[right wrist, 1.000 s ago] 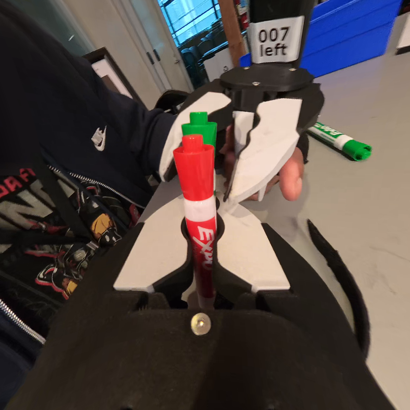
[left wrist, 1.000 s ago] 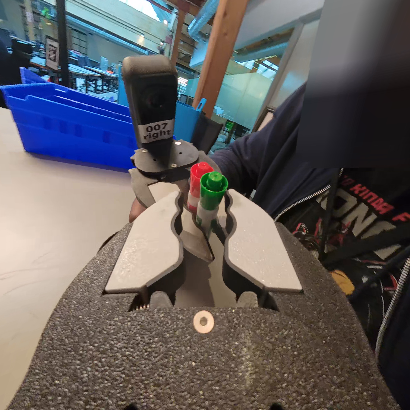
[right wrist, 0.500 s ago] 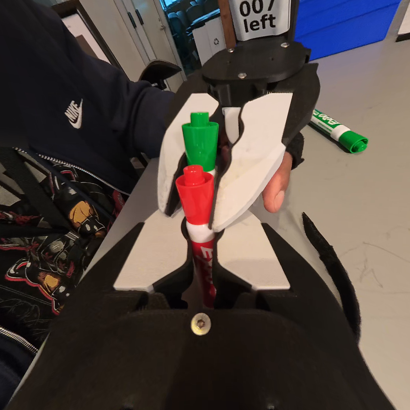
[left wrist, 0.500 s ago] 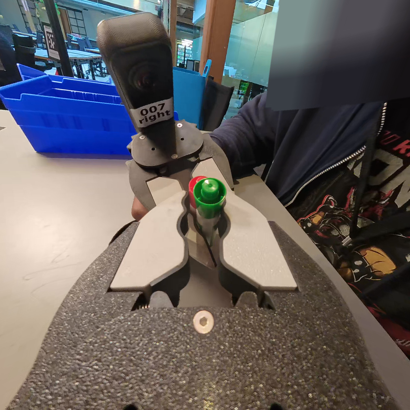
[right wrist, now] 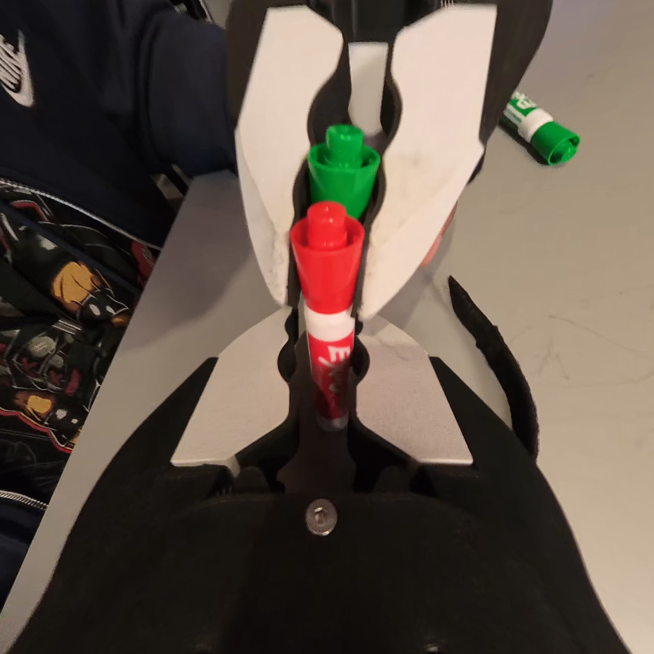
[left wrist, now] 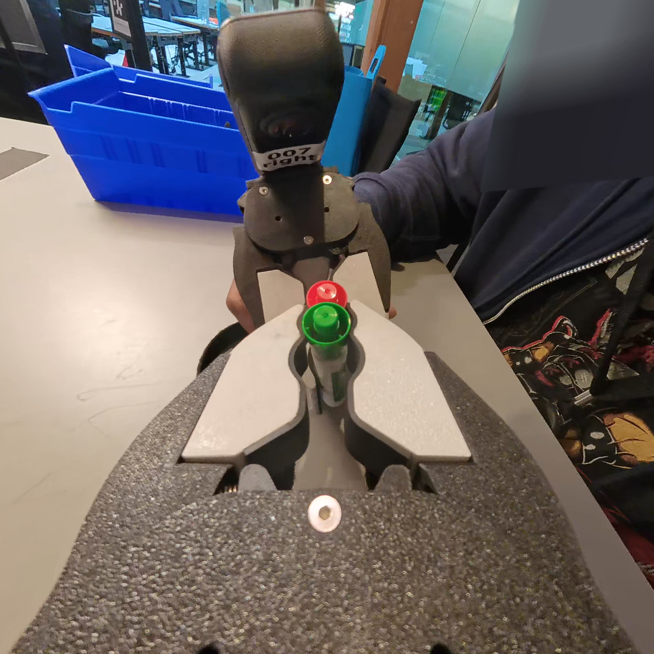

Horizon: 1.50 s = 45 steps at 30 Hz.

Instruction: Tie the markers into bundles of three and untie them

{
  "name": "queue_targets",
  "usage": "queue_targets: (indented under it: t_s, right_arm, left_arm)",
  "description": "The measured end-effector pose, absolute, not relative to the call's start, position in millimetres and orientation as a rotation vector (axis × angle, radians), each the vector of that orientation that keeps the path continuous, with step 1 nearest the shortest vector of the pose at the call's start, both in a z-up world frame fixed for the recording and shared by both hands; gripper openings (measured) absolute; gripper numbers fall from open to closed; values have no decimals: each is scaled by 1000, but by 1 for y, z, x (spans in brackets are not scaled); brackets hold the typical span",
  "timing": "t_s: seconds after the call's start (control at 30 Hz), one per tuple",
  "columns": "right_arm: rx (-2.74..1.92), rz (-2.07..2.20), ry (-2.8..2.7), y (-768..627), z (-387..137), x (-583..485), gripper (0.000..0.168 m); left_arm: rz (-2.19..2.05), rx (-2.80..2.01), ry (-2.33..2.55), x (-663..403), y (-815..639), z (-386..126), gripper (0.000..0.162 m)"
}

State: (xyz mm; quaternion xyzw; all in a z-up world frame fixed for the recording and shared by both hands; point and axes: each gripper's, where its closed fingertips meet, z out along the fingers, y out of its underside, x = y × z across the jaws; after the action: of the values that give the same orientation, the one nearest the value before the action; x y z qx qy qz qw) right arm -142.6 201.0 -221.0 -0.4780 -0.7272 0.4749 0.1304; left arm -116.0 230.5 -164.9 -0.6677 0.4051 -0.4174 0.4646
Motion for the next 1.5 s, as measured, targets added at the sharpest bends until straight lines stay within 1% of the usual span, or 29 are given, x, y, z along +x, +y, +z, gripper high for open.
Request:
queue_targets:
  t_s: [0.37, 0.47, 0.57, 0.77, 1.03, 1.27, 1.5]
  right_arm:
    - [-1412, 1262, -2176, 202, -232, -130, 29]
    - [-1406, 1213, -2186, 206, -231, -125, 33]
    - [-1426, 1157, -2189, 216, -232, -120, 32]
    - [-1443, 1144, -2192, 225, -231, -111, 19]
    - [-1420, 1089, -2161, 214, -235, -124, 19]
    - [-1409, 1061, -2122, 210, -236, -134, 19]
    - [-1435, 1111, -2121, 208, -237, -134, 21]
  left_arm:
    - [-754, -1601, 1191, -106, 219, -164, 18]
    - [-767, -1605, 1172, -109, 221, -164, 18]
    - [-787, -1609, 1159, -113, 222, -165, 18]
    - [-810, -1594, 1181, -117, 217, -162, 18]
    - [-867, -1567, 1168, -113, 213, -164, 18]
    - [-837, -1631, 1213, -111, 214, -183, 21]
    - [-852, -1621, 1211, -113, 213, -184, 20]
